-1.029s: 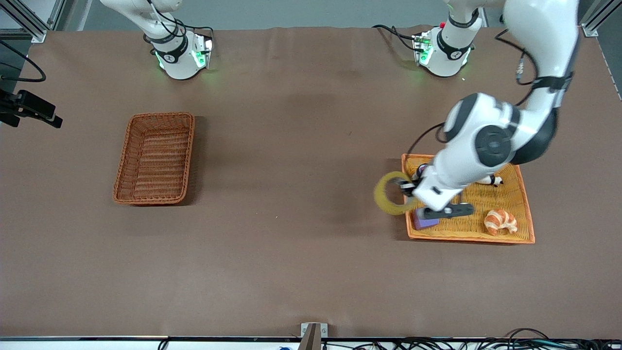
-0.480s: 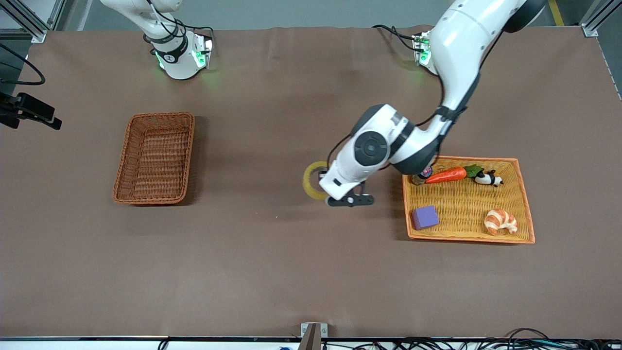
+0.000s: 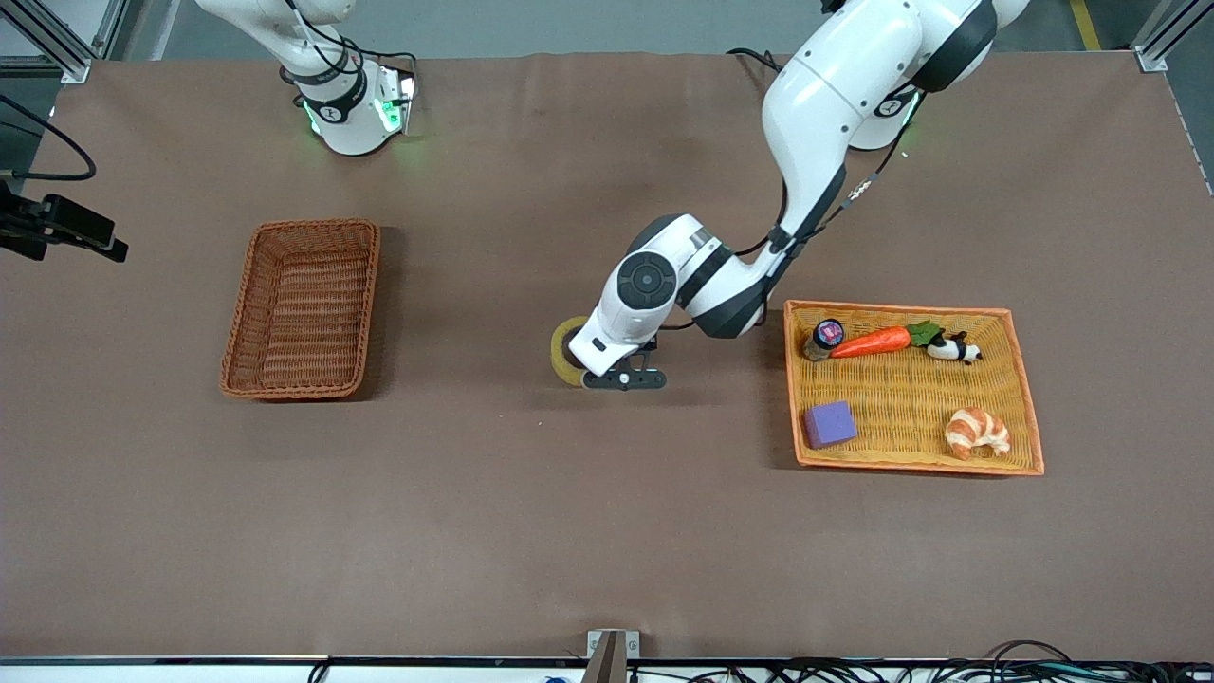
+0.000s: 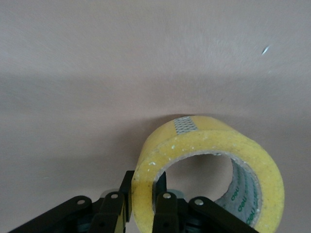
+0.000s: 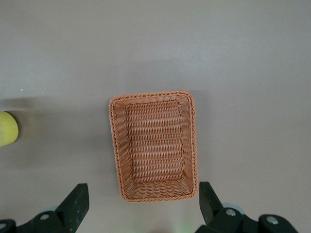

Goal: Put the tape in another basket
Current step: 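Lift the tape roll and carry it toward the table middle, then set the tape roll on the table and open the left gripper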

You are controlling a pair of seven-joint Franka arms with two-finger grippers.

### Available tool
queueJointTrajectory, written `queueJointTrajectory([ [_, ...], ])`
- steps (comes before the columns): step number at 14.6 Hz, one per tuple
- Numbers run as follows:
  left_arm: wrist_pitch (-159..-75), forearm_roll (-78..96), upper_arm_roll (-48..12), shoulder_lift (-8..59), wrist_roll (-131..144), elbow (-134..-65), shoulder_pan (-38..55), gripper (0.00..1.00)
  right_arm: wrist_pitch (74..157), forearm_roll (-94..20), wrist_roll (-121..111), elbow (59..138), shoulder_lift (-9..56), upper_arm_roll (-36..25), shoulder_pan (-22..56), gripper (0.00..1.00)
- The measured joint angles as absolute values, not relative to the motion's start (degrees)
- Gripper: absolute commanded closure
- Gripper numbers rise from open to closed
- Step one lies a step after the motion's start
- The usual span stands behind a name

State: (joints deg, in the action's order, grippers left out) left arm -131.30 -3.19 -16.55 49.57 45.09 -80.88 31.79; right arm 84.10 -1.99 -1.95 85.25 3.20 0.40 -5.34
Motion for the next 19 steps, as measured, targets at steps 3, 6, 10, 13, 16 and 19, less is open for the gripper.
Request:
queueJointTrajectory([
  [3, -131.5, -3.2, -16.5, 50.0, 45.3, -79.9, 31.8, 0.00, 84.5, -2.4, -2.3, 85.1, 4.4, 0.5, -5.3, 0.00],
  [6, -131.6, -4.5, -16.0, 49.5, 45.4, -78.6, 31.5, 0.00, 85.2, -5.1, -2.7, 85.1, 4.6, 0.9, -5.2, 0.00],
  [10, -124.6, -12.3, -14.3, 42.2, 45.2, -76.3, 27.2, 0.00, 93.0, -5.8, -2.4, 85.4, 8.1, 2.6, 0.3, 0.00],
  [13, -113.9, -14.6, -14.1, 31.7, 40.0, -75.8, 18.8, 0.00, 100.7, -5.8, 4.5, 85.6, 14.3, 7.0, 3.9, 0.00],
  [16, -106.5, -14.6, -14.2, 22.6, 30.2, -76.0, 10.2, 0.00, 106.6, -4.6, 16.1, 85.8, 20.5, 12.6, 7.6, 0.00],
  [19, -98.2, -13.7, -14.3, 15.6, 23.7, -76.1, 3.8, 0.00, 111.4, 1.3, 26.7, 86.2, 26.8, 13.3, 16.5, 0.00],
])
